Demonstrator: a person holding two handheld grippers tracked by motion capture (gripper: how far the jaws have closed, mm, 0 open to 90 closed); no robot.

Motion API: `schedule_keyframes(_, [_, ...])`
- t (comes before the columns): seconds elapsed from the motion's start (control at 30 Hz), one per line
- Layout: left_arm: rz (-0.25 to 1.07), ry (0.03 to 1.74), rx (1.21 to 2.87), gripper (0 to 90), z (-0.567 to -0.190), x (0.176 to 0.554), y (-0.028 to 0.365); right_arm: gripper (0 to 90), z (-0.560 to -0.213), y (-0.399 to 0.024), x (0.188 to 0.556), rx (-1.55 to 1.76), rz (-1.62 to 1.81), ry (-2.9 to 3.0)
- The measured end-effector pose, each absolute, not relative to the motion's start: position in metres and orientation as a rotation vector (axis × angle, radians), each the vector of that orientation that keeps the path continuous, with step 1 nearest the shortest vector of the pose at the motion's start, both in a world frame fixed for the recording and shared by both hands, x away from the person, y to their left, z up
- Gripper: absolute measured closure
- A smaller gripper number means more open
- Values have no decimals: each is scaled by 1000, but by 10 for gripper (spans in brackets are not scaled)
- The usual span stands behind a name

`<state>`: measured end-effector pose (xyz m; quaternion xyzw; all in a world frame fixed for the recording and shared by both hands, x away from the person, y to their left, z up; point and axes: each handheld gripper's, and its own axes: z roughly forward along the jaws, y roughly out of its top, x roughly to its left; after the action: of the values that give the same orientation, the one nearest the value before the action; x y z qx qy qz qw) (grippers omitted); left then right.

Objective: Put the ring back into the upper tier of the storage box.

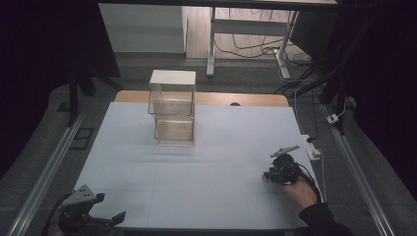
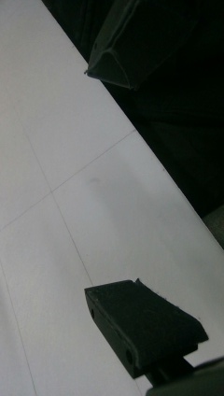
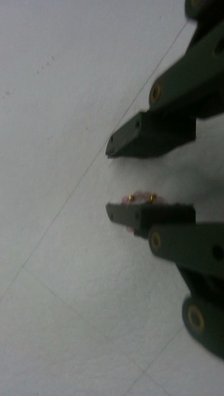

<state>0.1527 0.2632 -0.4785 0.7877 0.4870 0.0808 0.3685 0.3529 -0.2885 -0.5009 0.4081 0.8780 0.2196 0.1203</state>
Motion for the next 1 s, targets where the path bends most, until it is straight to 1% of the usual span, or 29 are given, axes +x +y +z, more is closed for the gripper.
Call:
schedule_keyframes(0.03, [207,1249,2024,11,-479,153,263,862,-500,-287,352,1200,643,2578])
schedule_keyframes(0.33, [204,1248,2023,12,-478,153,264,881,-499,-288,354,1242,653,2585])
schedule_keyframes(0.47, [203,1248,2022,11,-478,153,264,883,-498,-290,354,1261,710,2582])
schedule_keyframes(1.0, [202,1257,2008,8,-479,153,265,882,-464,-276,343,1099,936,2515])
